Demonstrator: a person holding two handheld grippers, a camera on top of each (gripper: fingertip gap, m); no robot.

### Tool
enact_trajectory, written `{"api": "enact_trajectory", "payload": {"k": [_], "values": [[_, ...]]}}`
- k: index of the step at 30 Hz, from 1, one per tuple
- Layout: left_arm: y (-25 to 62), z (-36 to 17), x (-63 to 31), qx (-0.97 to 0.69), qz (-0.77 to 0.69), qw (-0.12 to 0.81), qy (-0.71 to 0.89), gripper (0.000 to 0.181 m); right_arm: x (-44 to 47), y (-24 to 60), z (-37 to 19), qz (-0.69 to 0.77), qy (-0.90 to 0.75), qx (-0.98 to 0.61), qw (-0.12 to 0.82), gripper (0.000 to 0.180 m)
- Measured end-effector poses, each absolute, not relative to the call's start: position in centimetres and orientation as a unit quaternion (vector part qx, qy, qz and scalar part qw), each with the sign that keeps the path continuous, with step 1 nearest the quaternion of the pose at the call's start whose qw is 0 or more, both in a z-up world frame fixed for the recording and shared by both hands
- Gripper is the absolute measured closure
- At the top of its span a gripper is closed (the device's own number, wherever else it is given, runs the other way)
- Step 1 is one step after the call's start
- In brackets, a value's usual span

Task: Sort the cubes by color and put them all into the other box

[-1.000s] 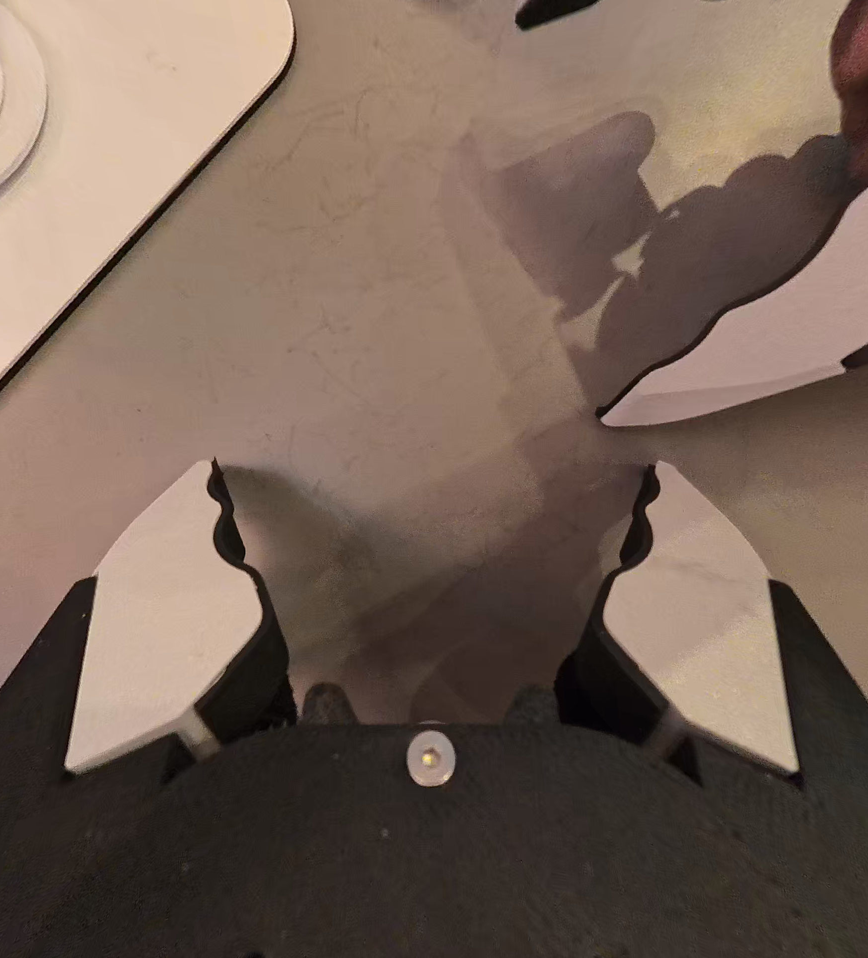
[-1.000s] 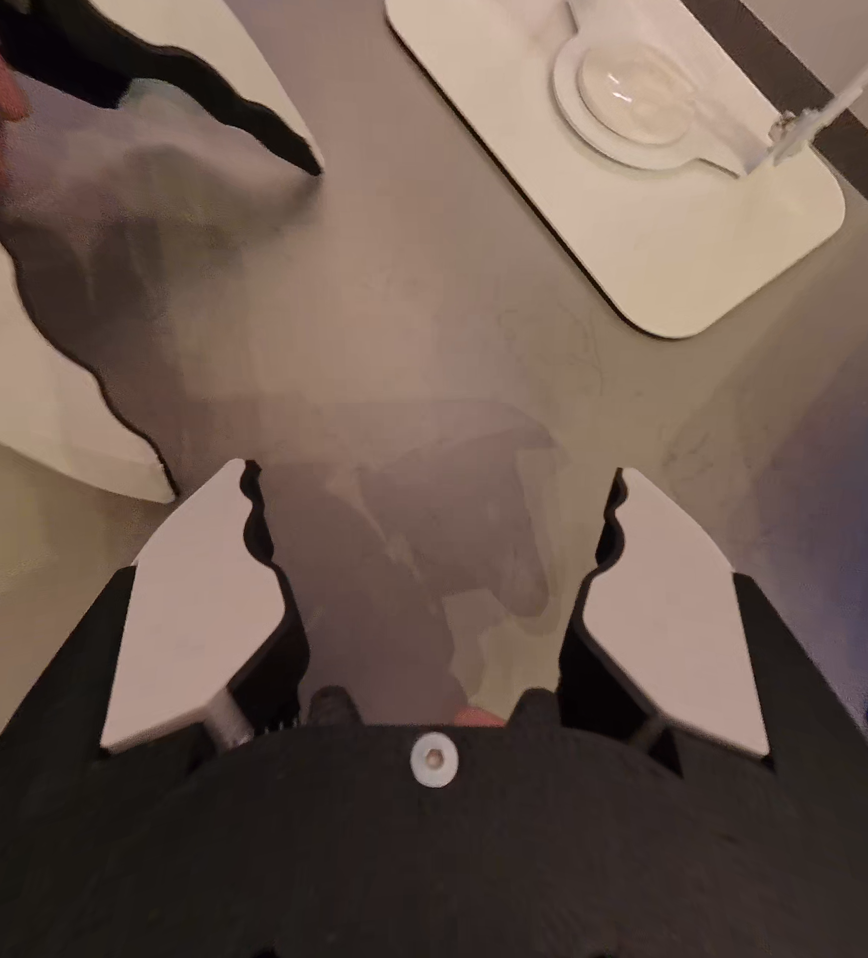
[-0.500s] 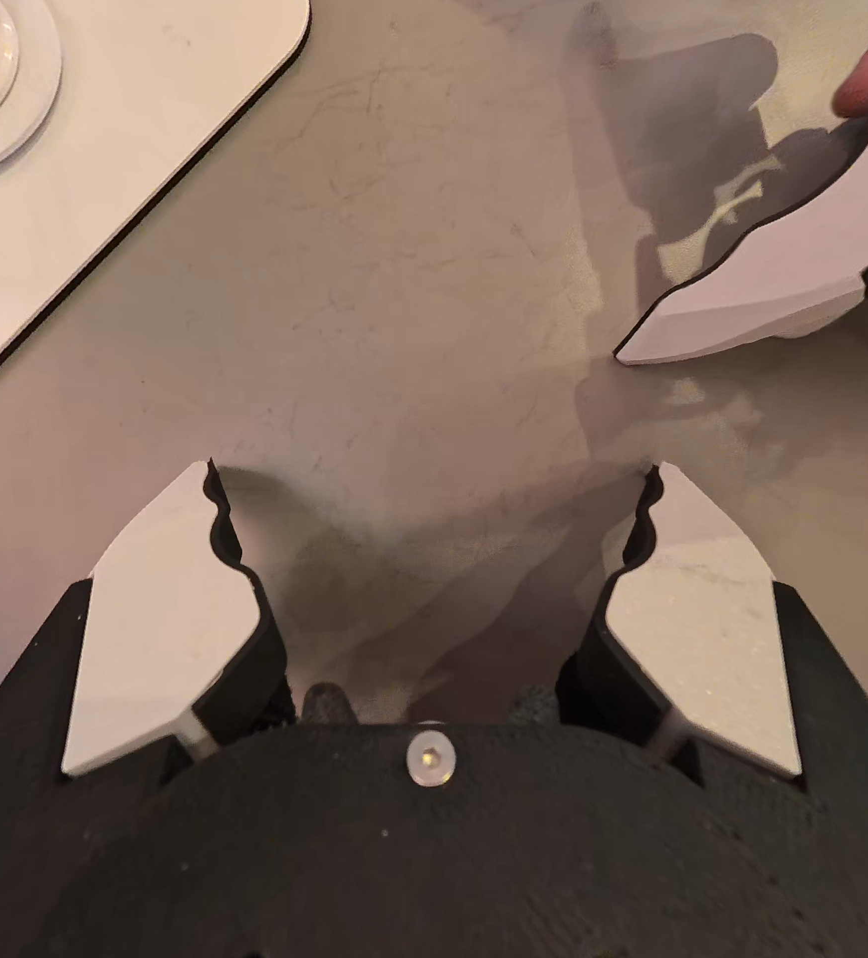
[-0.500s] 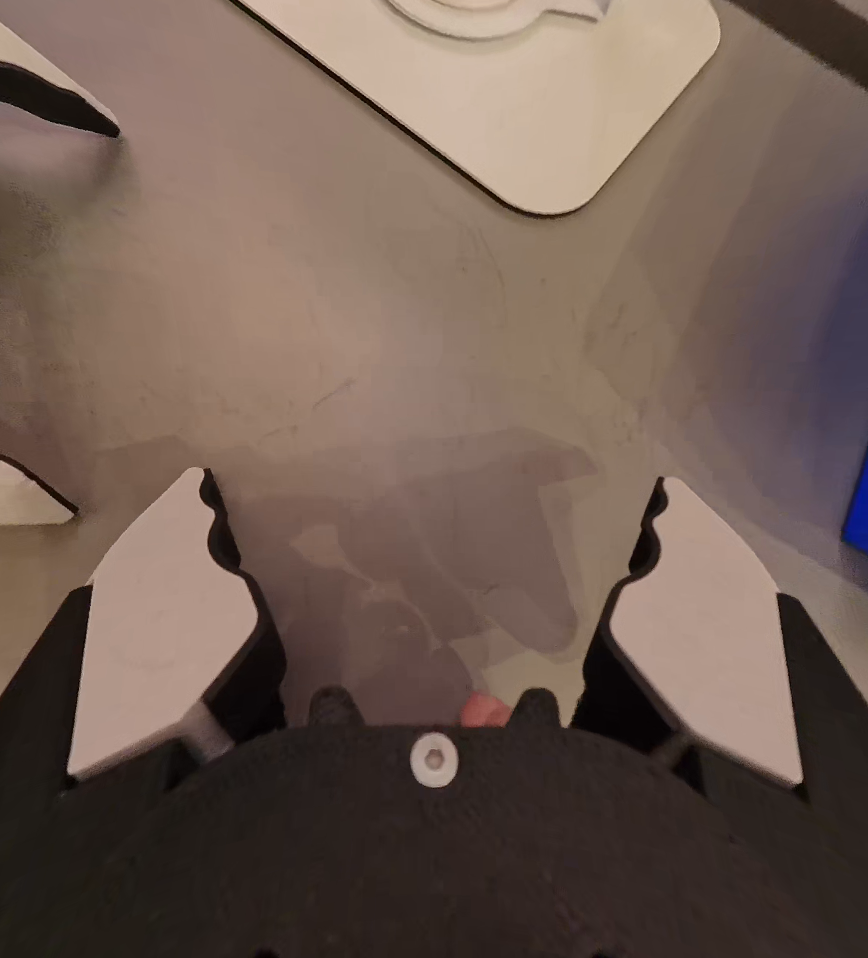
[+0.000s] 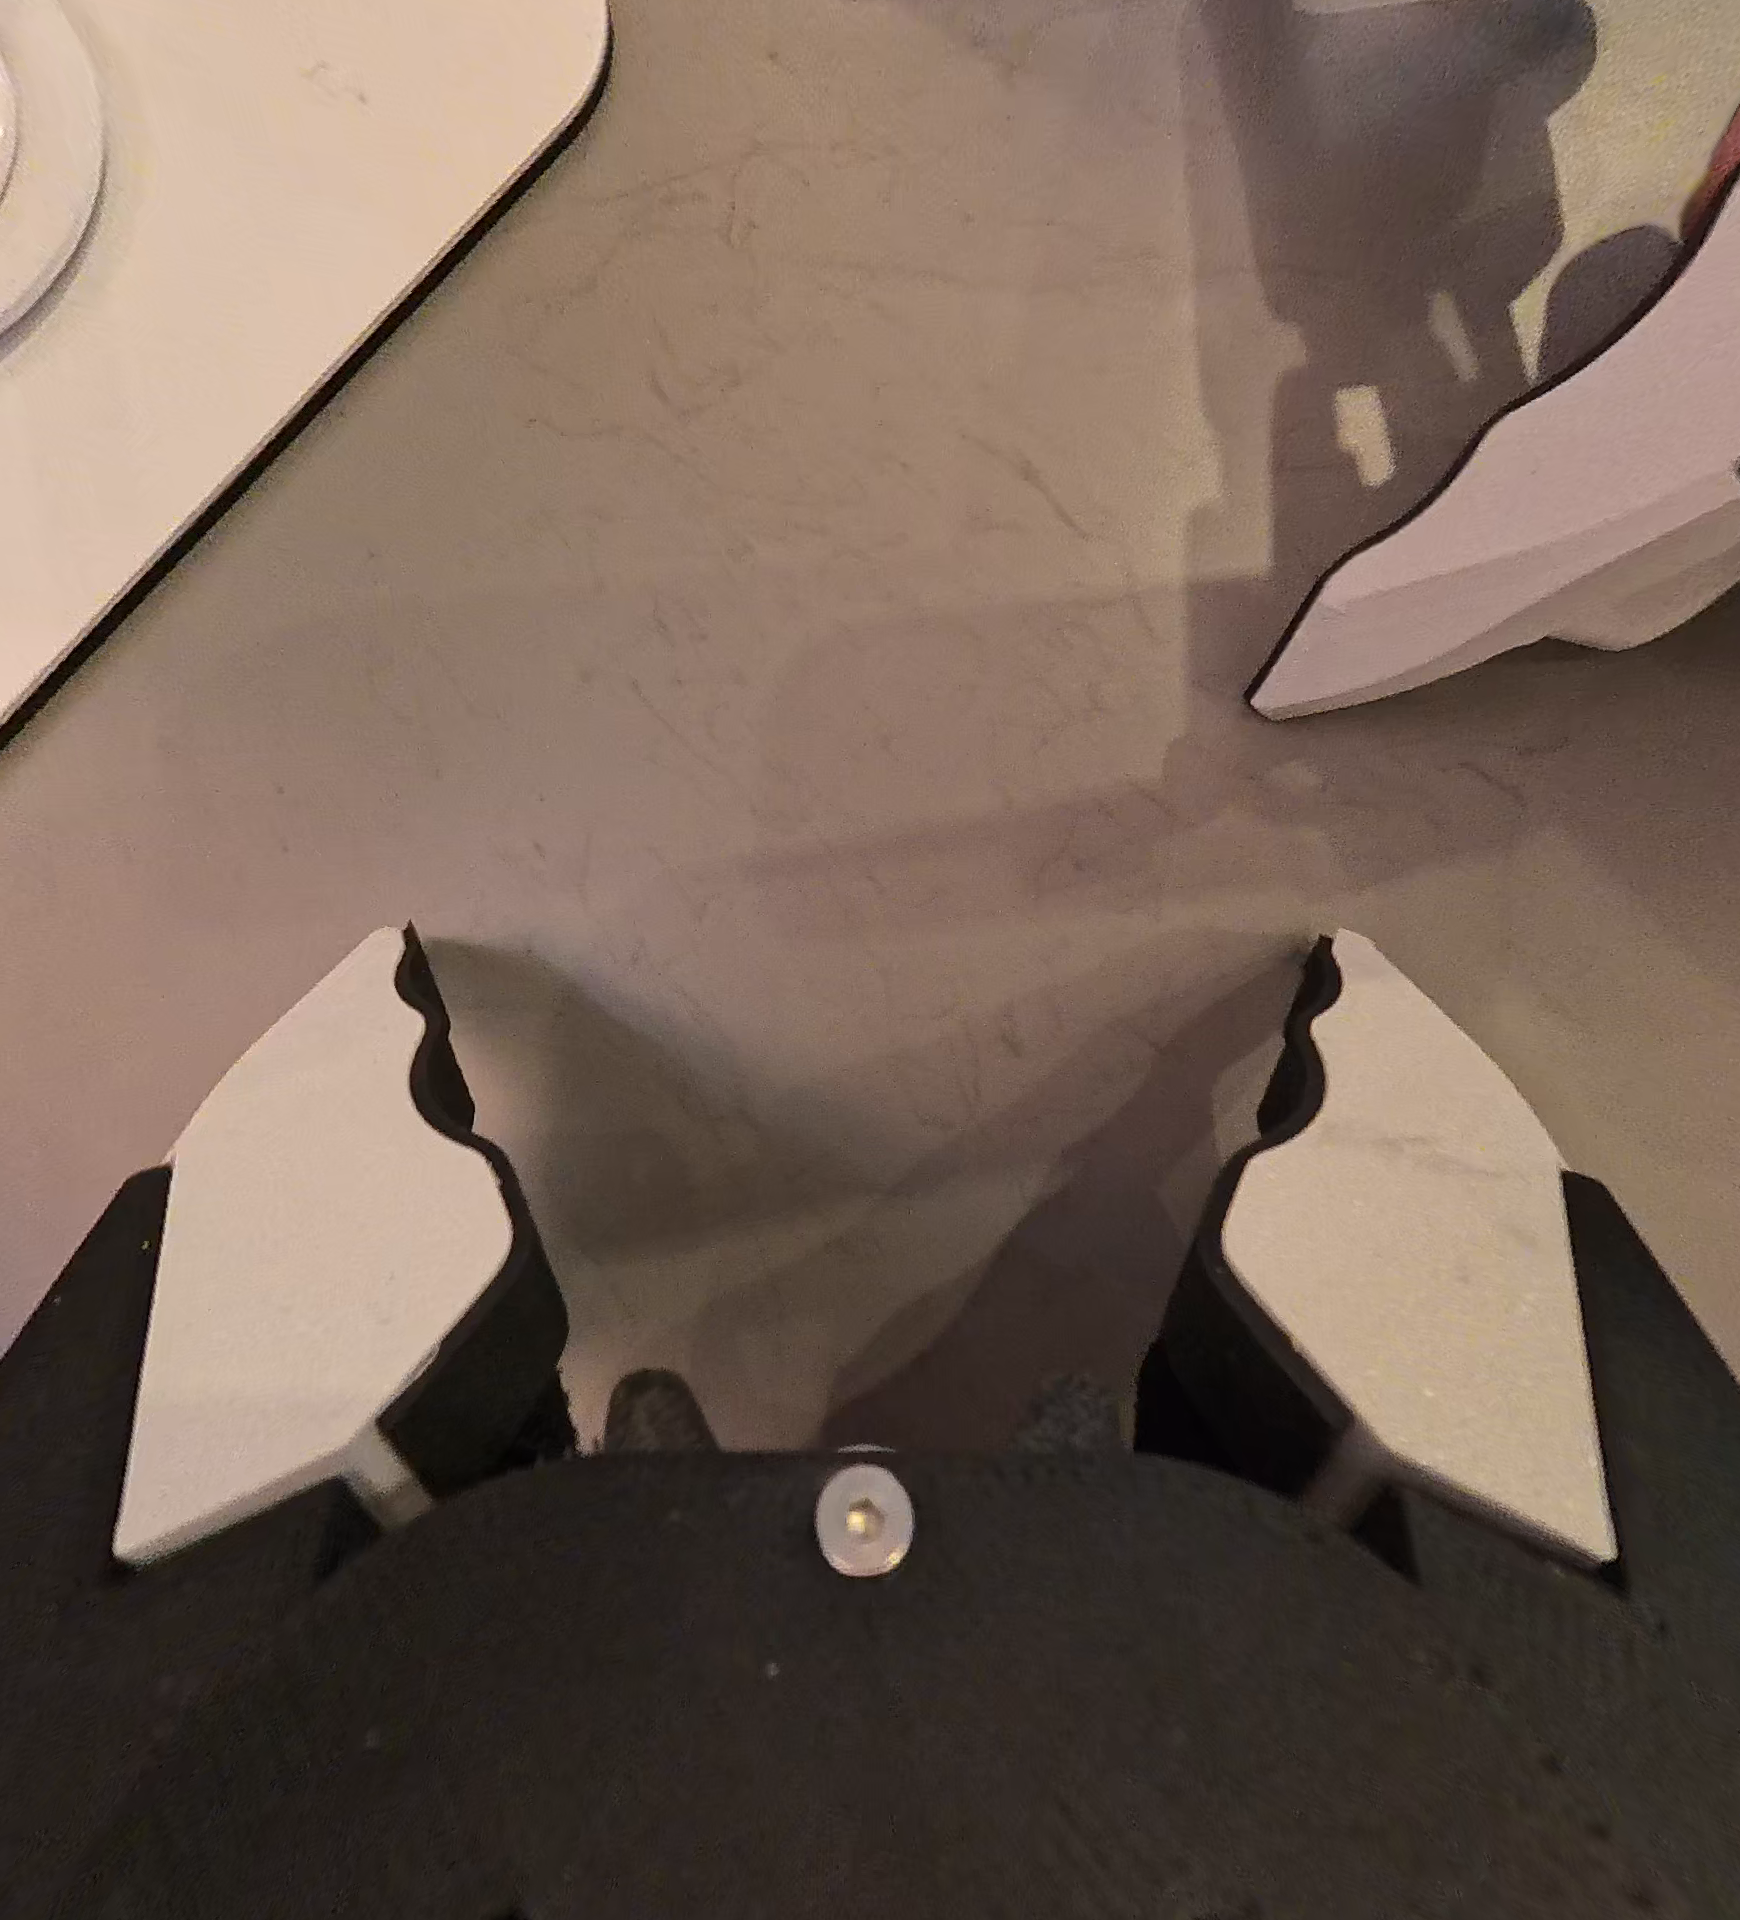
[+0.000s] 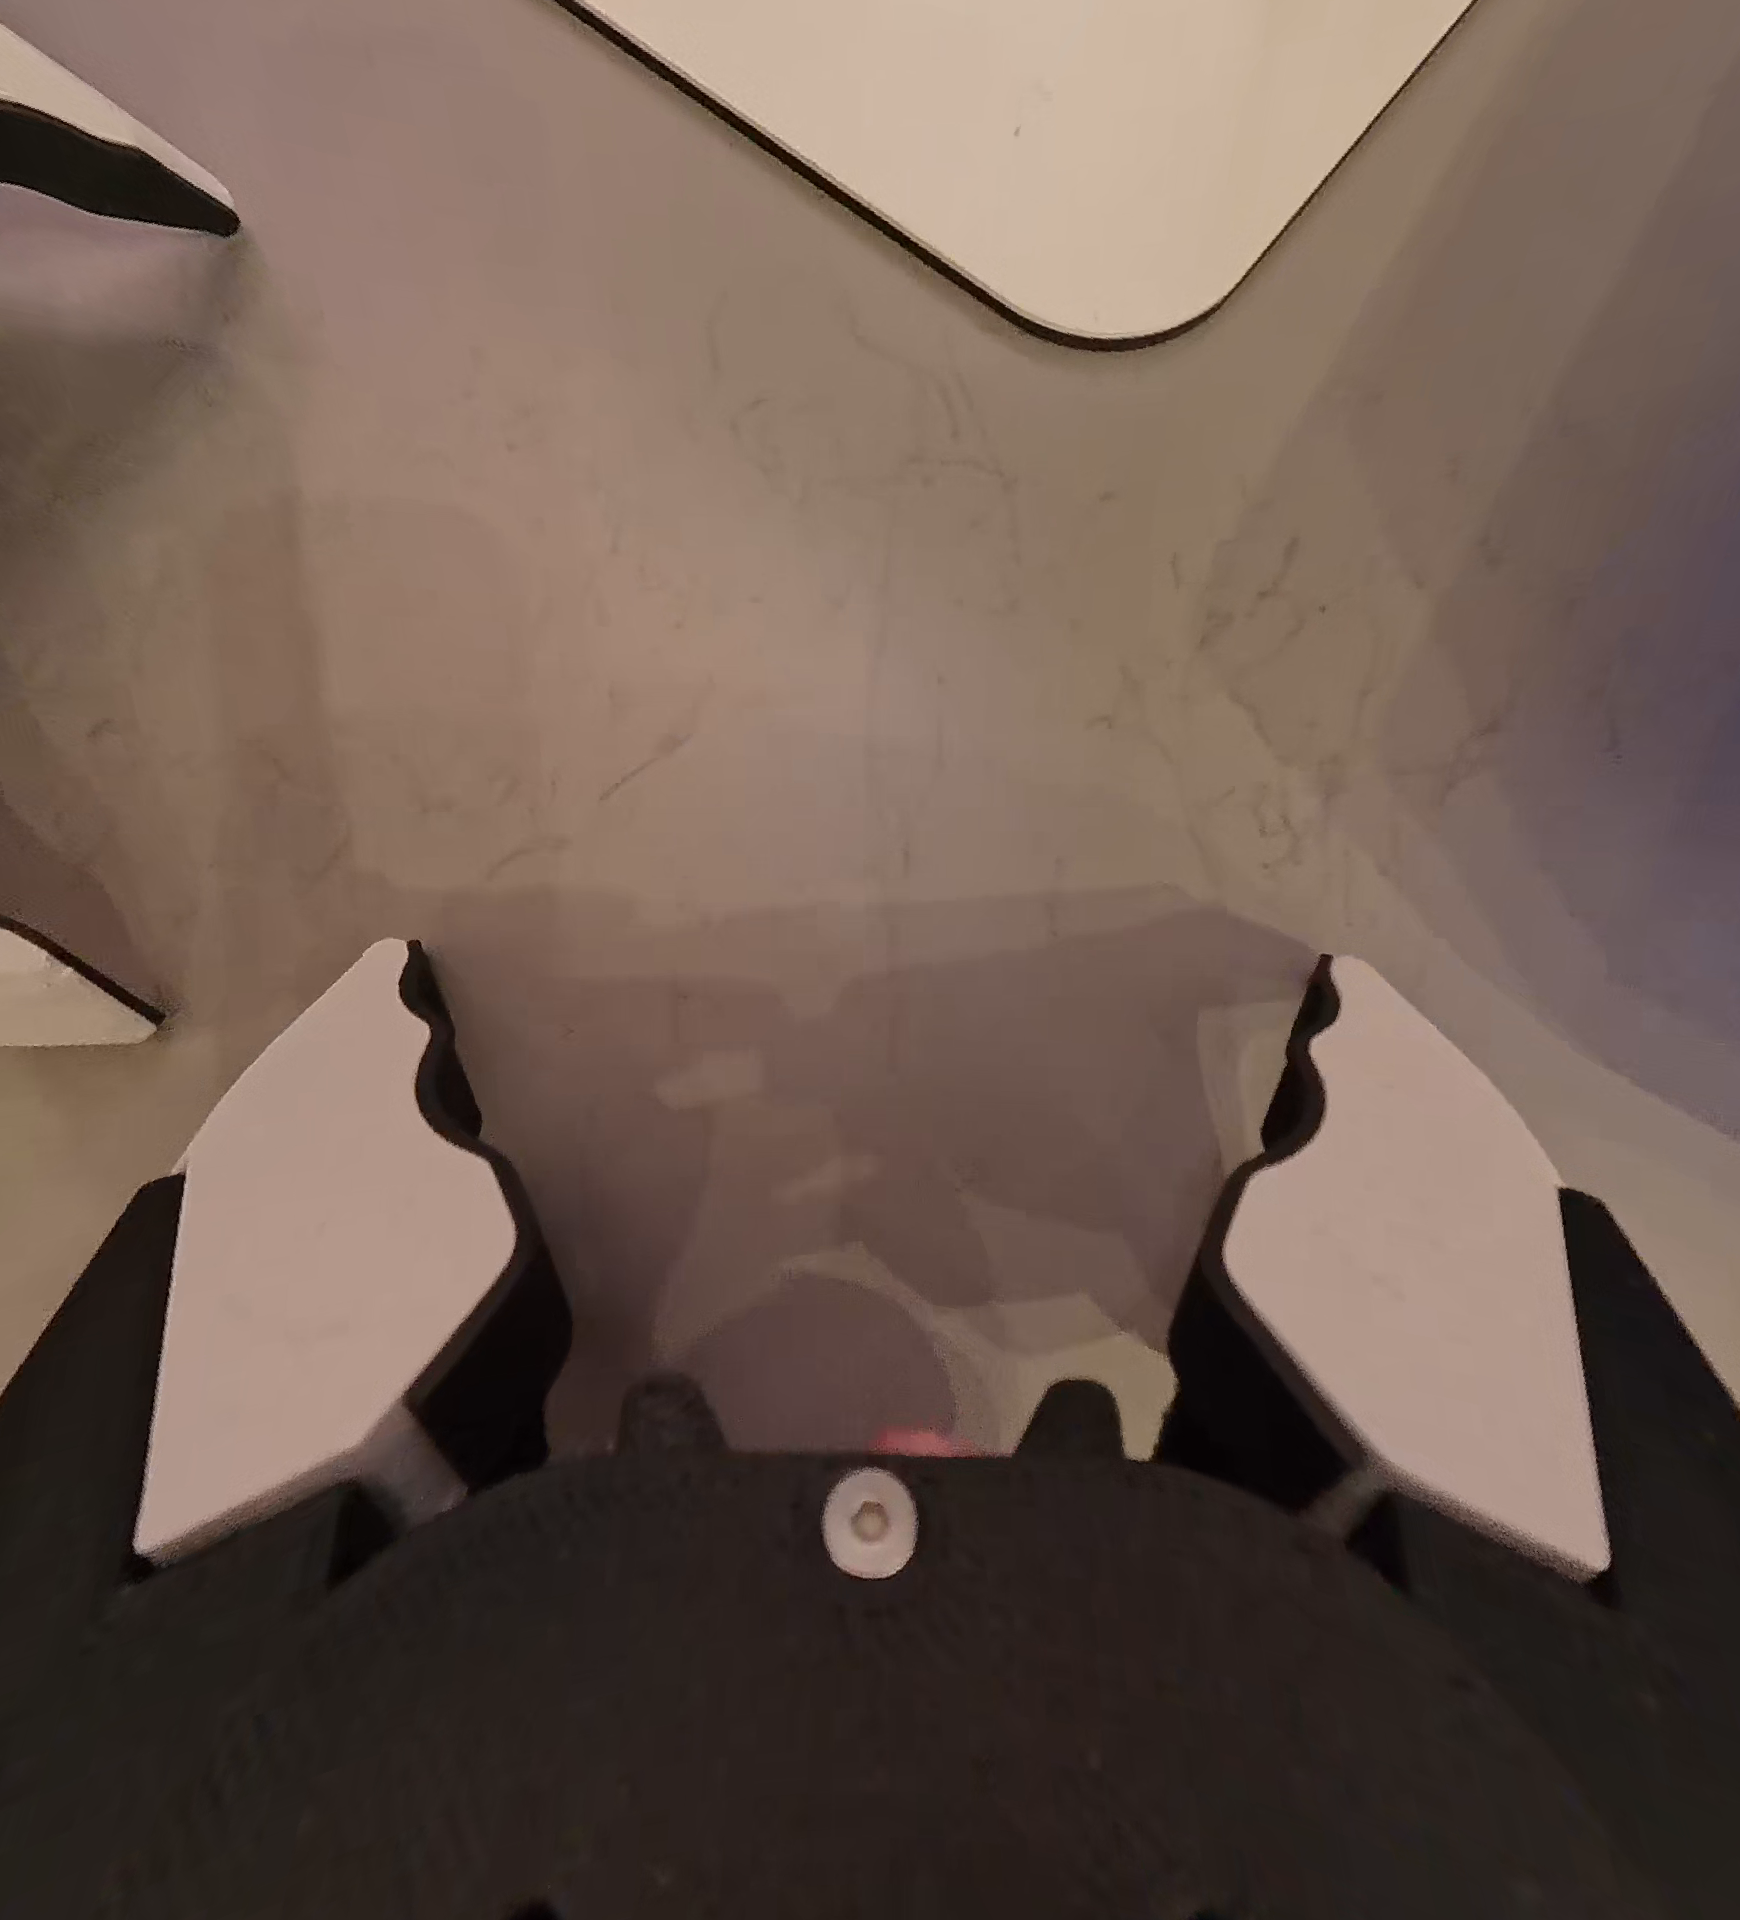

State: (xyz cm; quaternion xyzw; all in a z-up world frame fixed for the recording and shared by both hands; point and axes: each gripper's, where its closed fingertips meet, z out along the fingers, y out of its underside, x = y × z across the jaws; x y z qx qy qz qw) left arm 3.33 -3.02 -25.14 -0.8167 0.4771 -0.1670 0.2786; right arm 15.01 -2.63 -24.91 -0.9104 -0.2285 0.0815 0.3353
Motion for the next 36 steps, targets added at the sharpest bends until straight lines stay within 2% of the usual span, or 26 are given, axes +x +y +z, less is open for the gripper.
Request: {"api": "enact_trajectory", "payload": {"k": [17,20,23,26,29,30,32,34,36], "values": [[-1.4,-25.2,4.6,-0.831,-0.157,0.279,0.454,0.035,14.5,-1.6,-25.0,0.090,-0.263,-0.909,0.312,0.032],[-1.1,-25.1,4.8,-0.842,-0.155,0.278,0.435,0.035,14.6,-1.2,-24.8,0.091,-0.251,-0.908,0.322,0.043],[-1.2,-23.9,5.4,-0.825,-0.188,0.308,0.435,0.060,14.1,-1.0,-23.1,0.119,-0.260,-0.883,0.373,0.075],[-0.6,-19.3,5.5,-0.781,-0.216,0.410,0.420,0.094,13.7,-0.6,-19.6,0.109,-0.275,-0.844,0.449,0.085],[-0.4,-12.5,4.9,-0.695,-0.201,0.555,0.410,0.124,12.6,-0.6,-14.9,0.112,-0.291,-0.788,0.531,0.114],[-1.0,-10.5,4.7,-0.670,-0.219,0.582,0.405,0.141,12.3,-0.6,-13.0,0.115,-0.293,-0.760,0.569,0.120],[-2.4,-7.1,4.3,-0.615,-0.261,0.626,0.402,0.177,11.1,-1.1,-10.4,0.142,-0.304,-0.724,0.603,0.145],[-2.7,-5.9,3.8,-0.602,-0.261,0.638,0.404,0.181,10.1,-1.6,-8.3,0.154,-0.323,-0.689,0.630,0.180],[-2.5,-5.4,3.1,-0.596,-0.243,0.651,0.402,0.181,9.4,-1.4,-7.2,0.146,-0.337,-0.674,0.641,0.180]]}}
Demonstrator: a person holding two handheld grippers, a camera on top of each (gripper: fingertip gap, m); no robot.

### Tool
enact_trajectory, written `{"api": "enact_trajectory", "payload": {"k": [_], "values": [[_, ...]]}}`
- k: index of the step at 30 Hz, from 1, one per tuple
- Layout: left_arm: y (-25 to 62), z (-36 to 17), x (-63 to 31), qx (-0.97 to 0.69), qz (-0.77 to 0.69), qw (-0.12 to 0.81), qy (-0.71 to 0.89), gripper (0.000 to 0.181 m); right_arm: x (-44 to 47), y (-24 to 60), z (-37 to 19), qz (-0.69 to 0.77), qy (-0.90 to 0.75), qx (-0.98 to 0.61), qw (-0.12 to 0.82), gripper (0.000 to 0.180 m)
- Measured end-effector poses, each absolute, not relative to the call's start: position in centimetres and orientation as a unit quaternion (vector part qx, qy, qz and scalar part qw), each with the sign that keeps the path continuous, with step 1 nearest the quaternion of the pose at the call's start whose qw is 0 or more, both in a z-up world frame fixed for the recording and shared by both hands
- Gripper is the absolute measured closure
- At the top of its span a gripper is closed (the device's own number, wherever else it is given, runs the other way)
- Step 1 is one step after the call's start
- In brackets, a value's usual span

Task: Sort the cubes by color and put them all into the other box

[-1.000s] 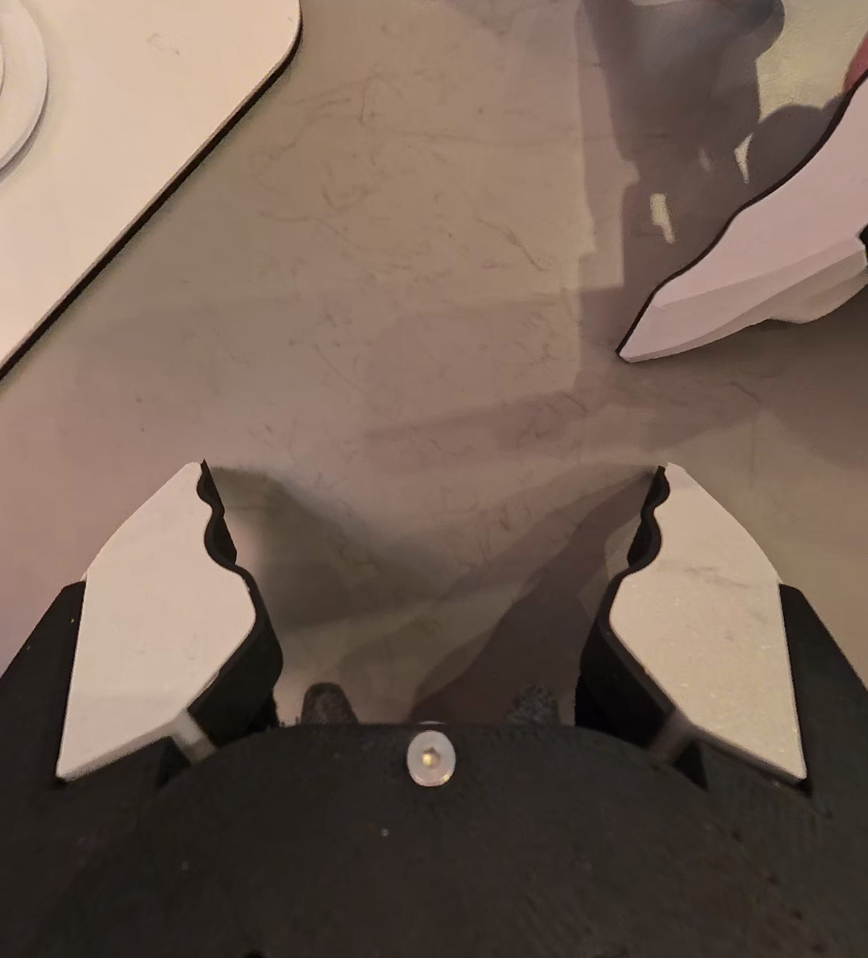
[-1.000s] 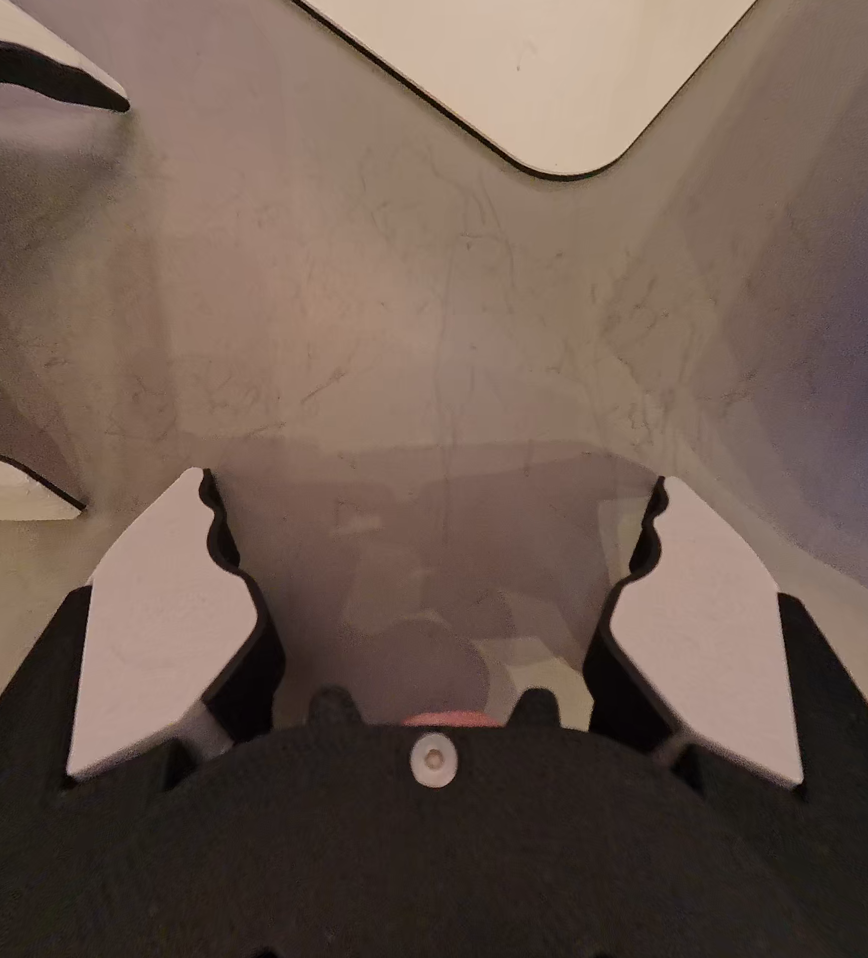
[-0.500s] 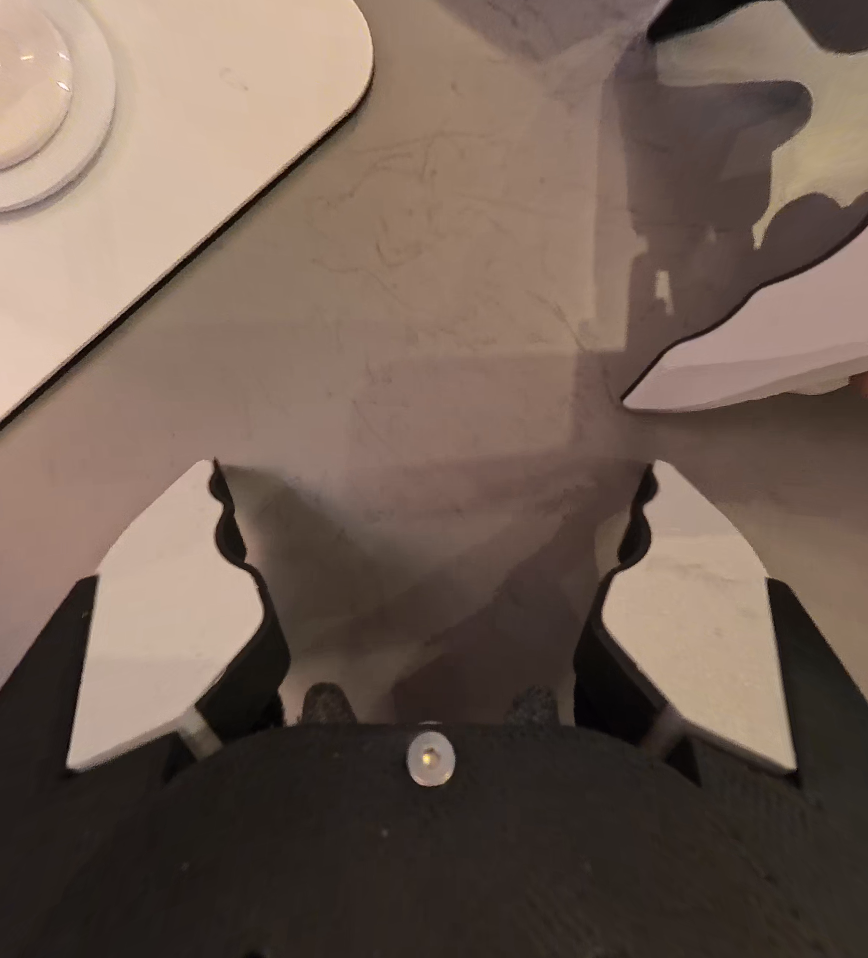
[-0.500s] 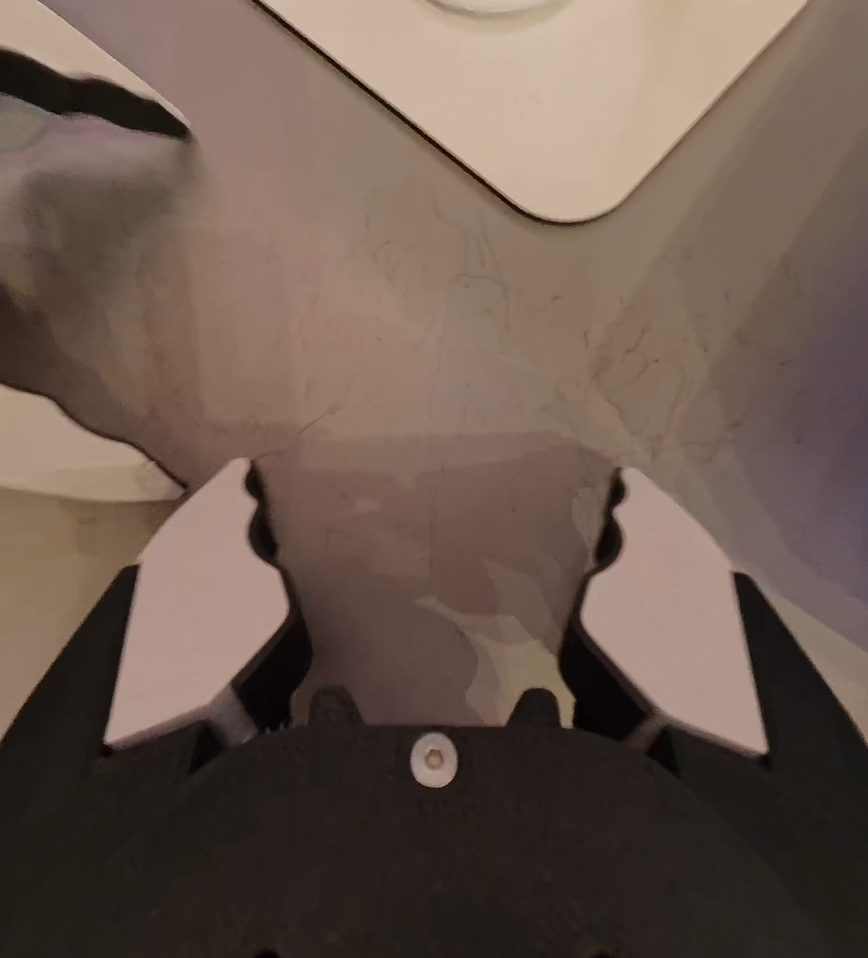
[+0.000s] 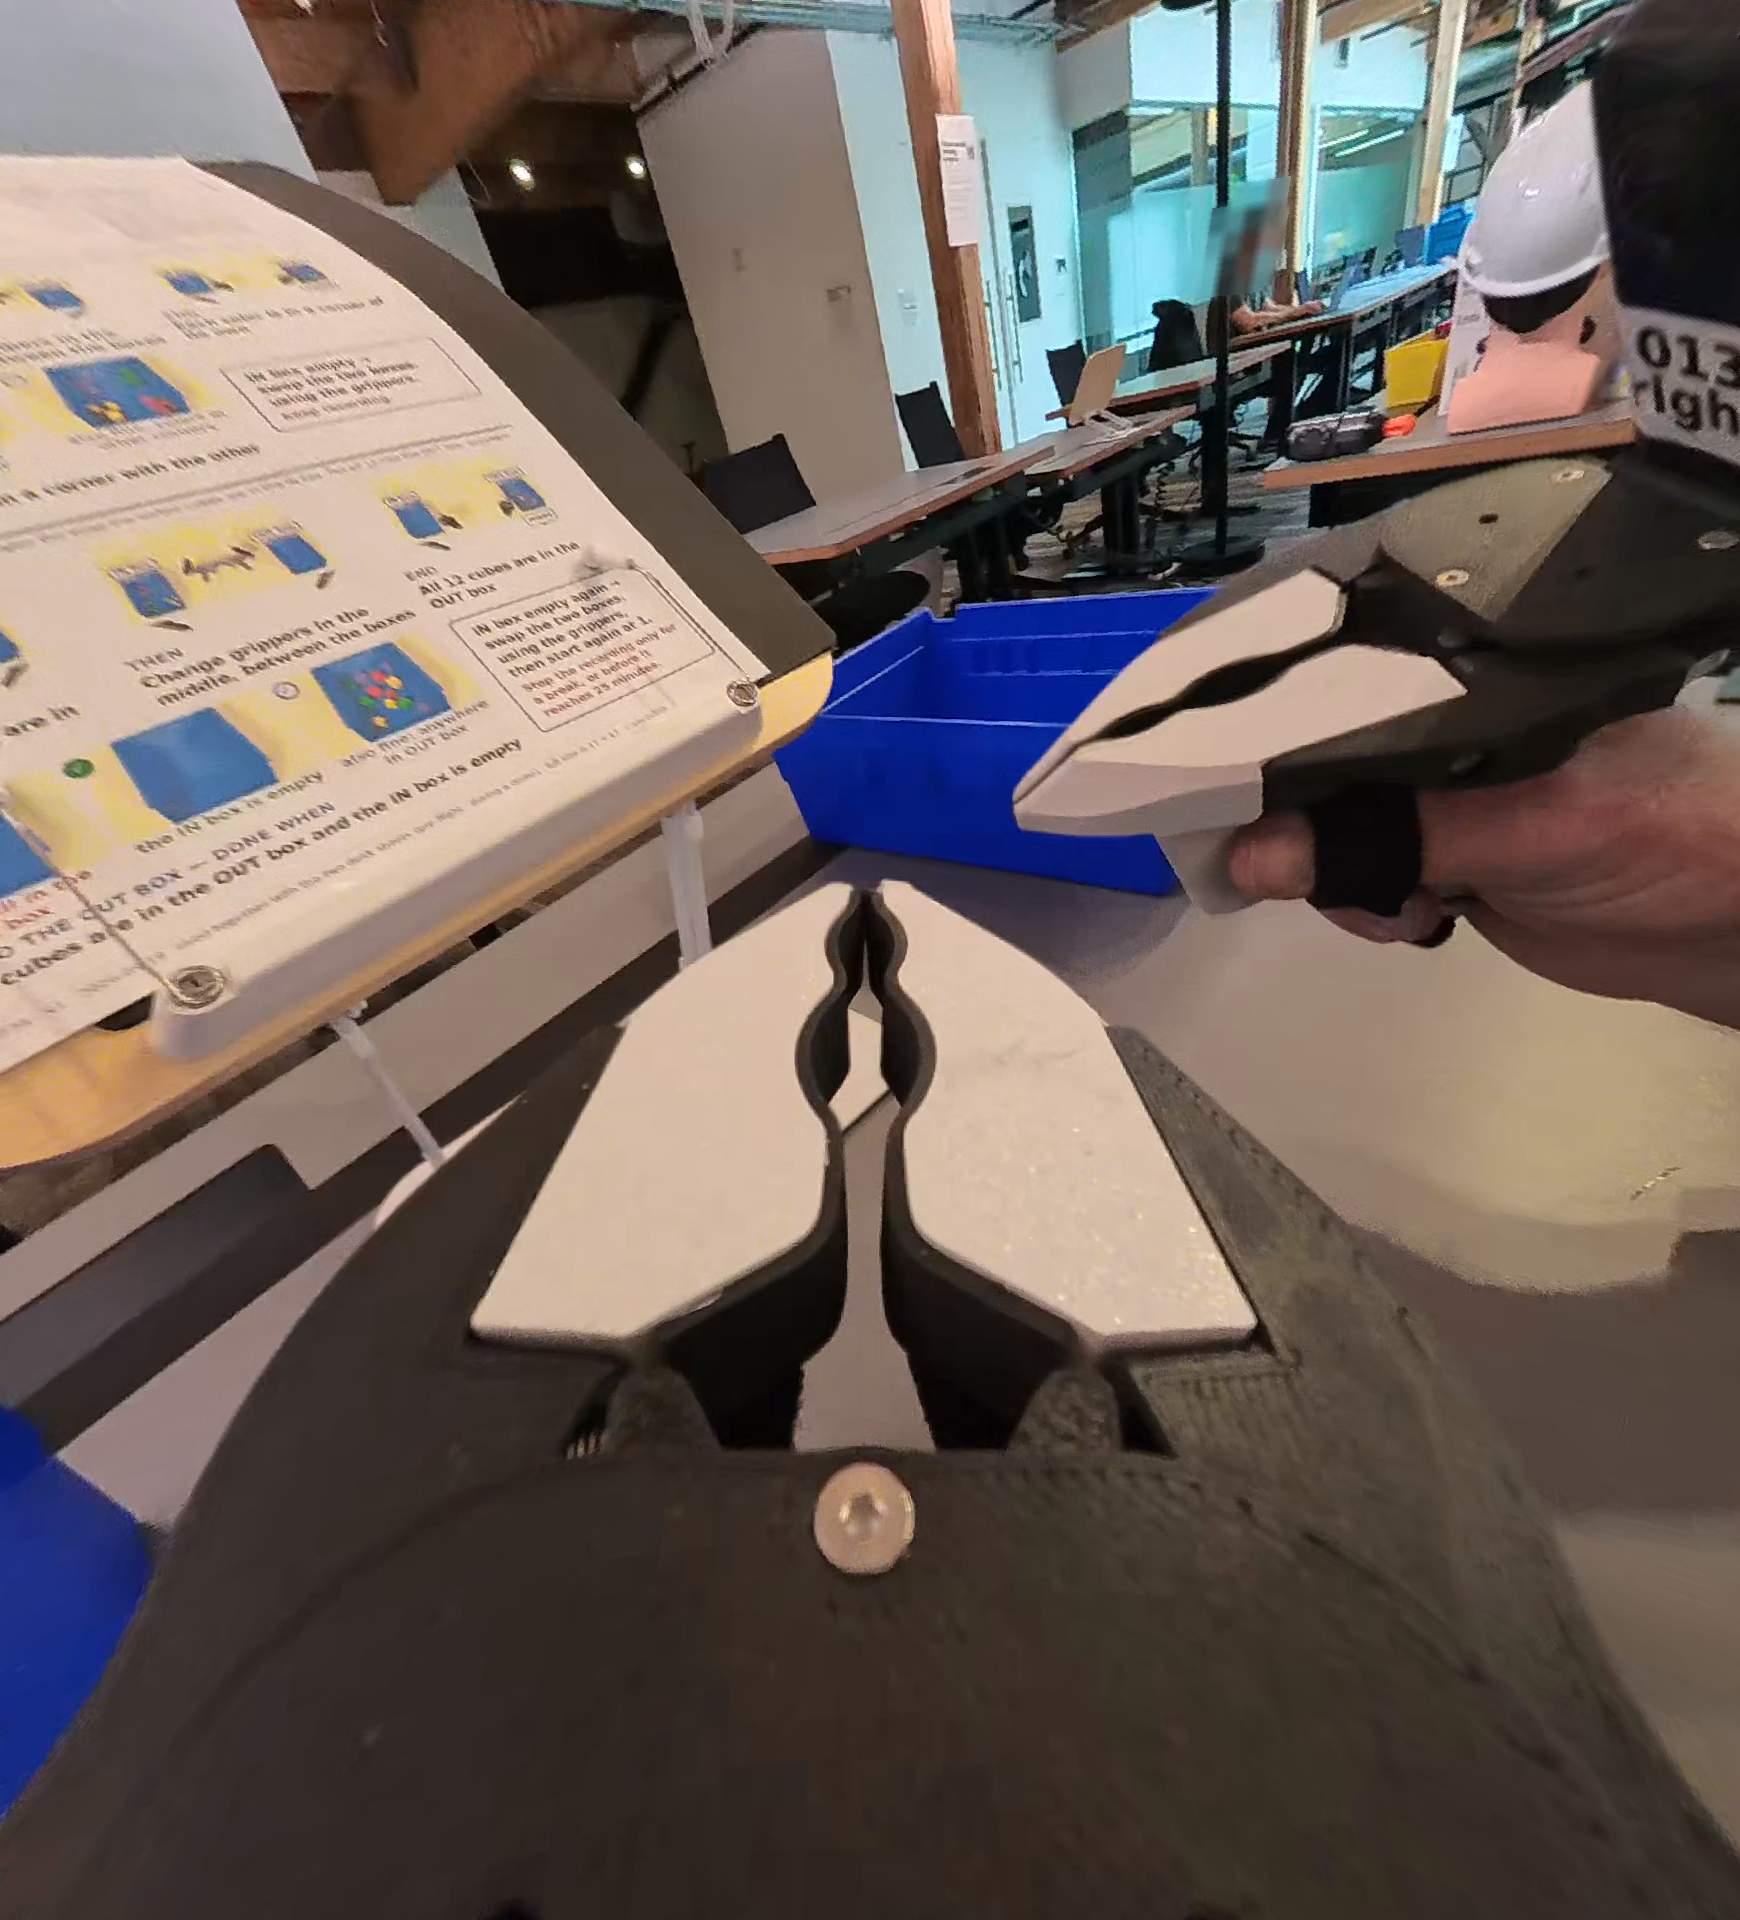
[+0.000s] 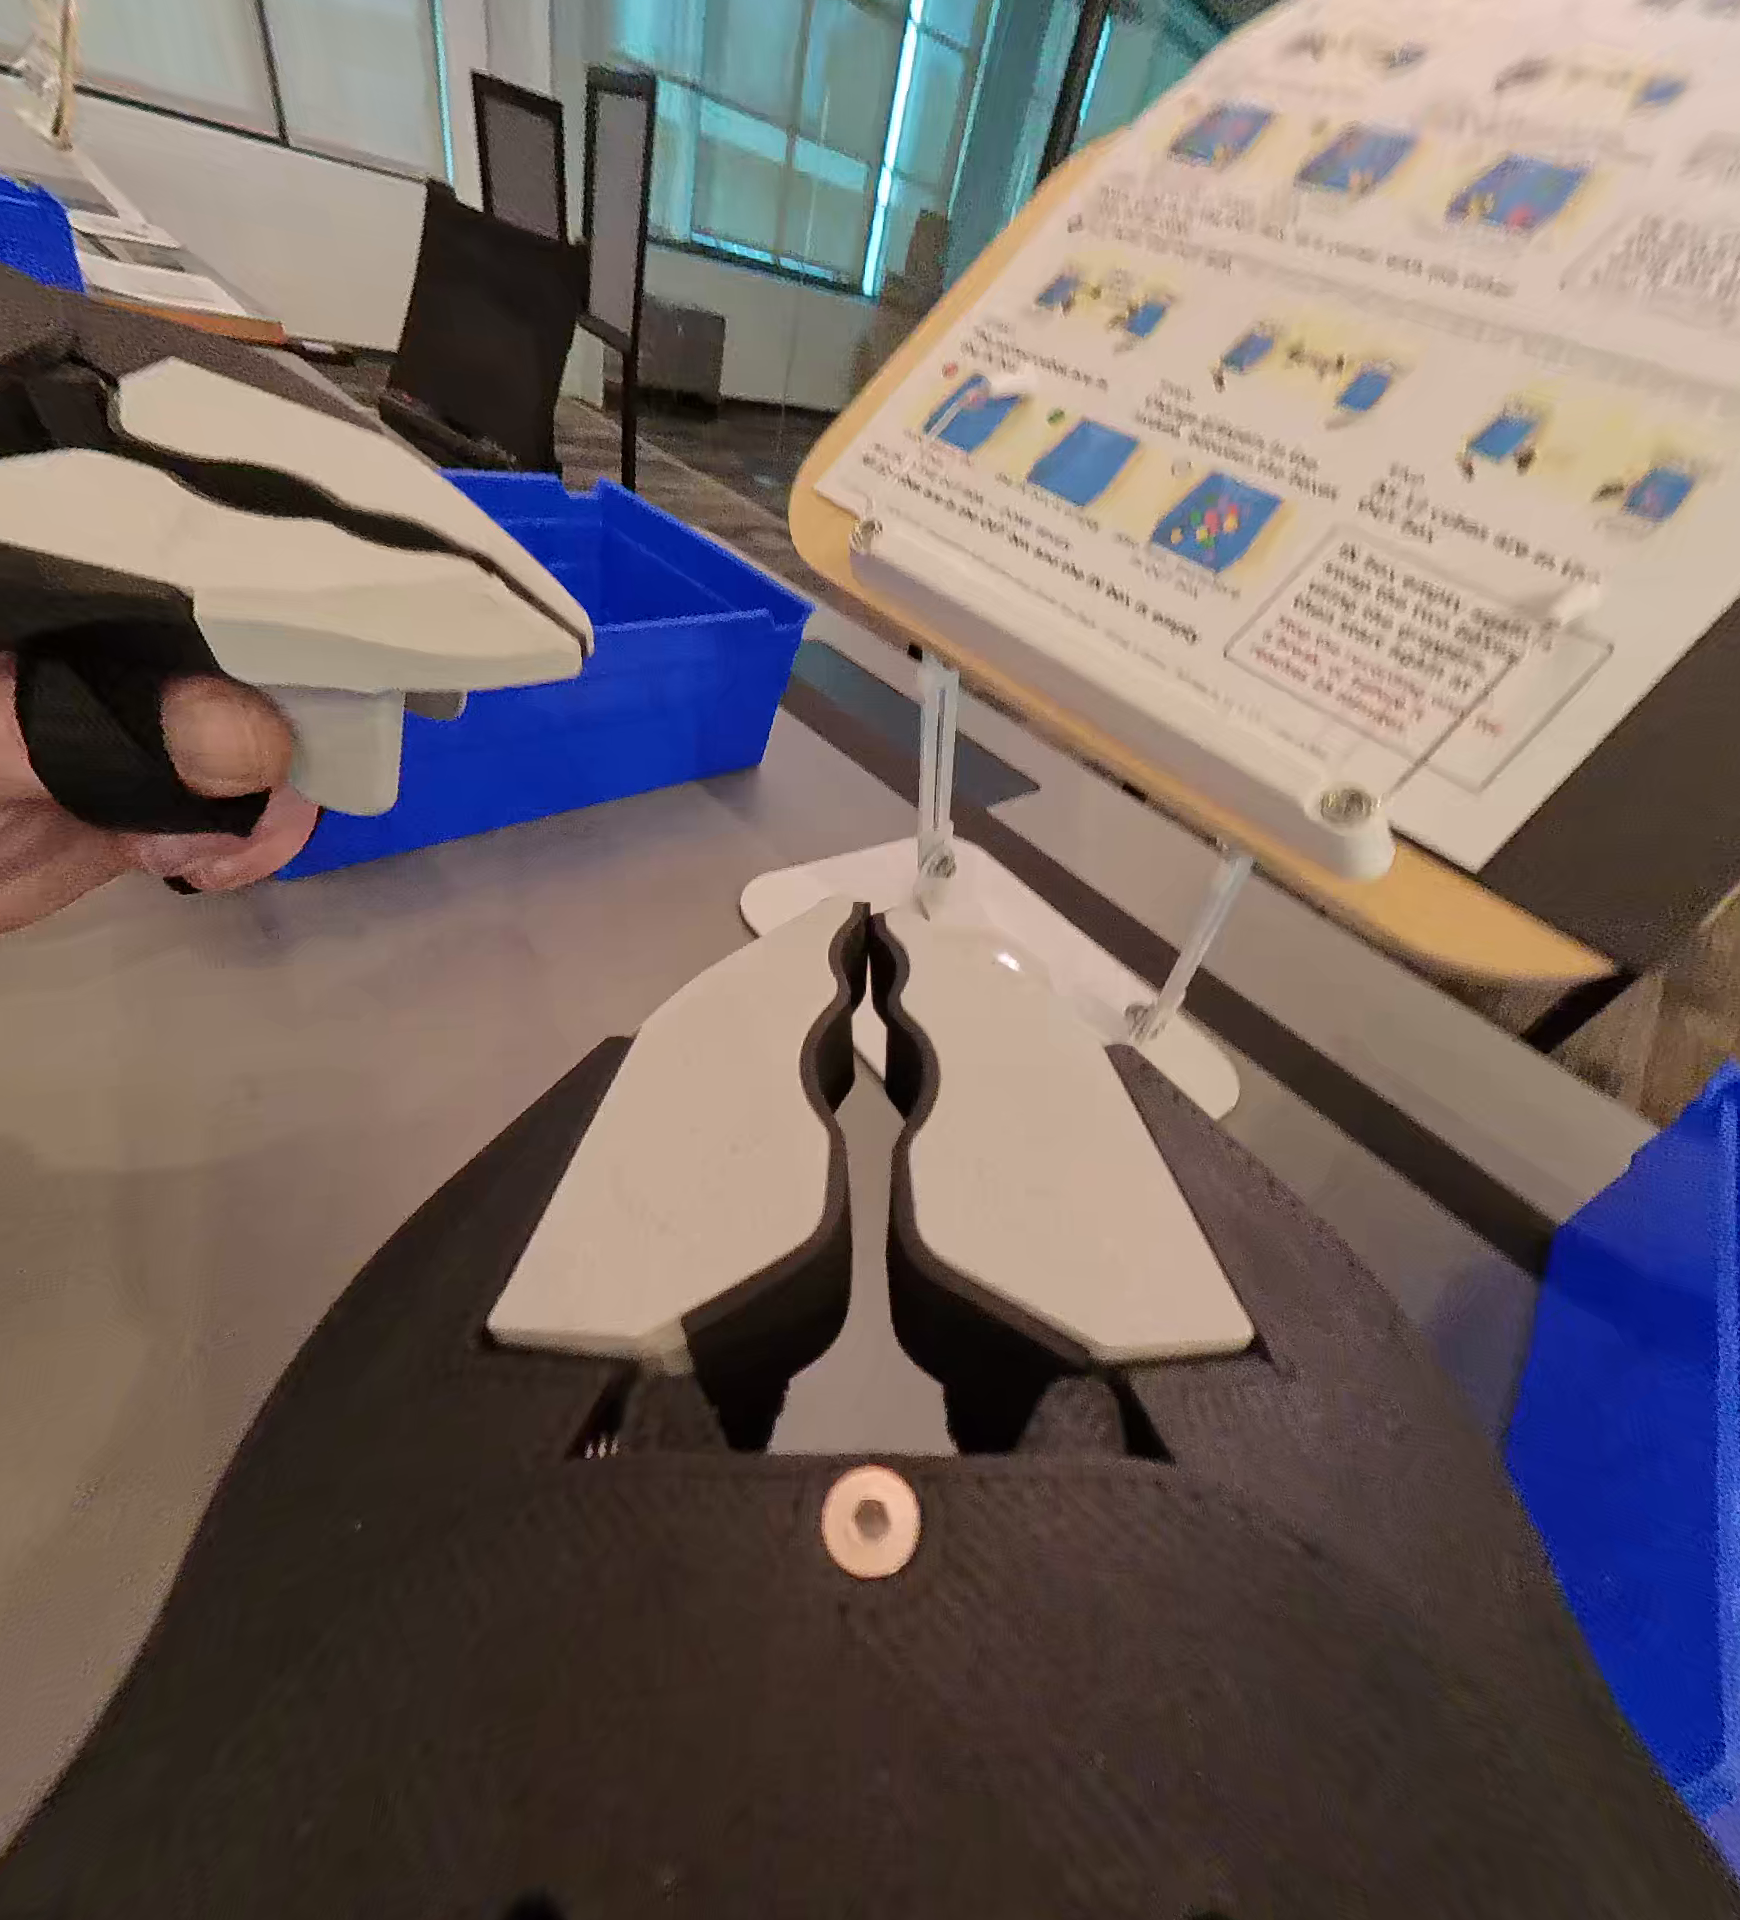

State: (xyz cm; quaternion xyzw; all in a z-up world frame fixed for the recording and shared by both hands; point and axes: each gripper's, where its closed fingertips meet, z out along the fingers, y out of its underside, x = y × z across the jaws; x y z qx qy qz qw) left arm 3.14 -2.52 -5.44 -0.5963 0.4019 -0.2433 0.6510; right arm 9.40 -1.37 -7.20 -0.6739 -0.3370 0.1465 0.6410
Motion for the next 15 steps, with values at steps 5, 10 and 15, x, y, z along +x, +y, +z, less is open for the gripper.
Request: {"api": "enact_trajectory", "payload": {"k": [5,10,15], "values": [[-1.8,-9.8,2.8,-0.623,-0.201,0.626,0.423,0.126,8.3,-0.6,-8.9,0.081,-0.389,-0.641,0.656,0.171],[-3.1,-12.9,4.3,-0.604,-0.201,0.621,0.457,0.177,7.9,-0.8,-11.8,0.078,-0.411,-0.639,0.645,0.177],[-3.1,-12.9,4.0,-0.609,-0.191,0.629,0.444,0.181,9.4,-0.4,-12.9,0.128,-0.371,-0.662,0.638,0.179]]}}
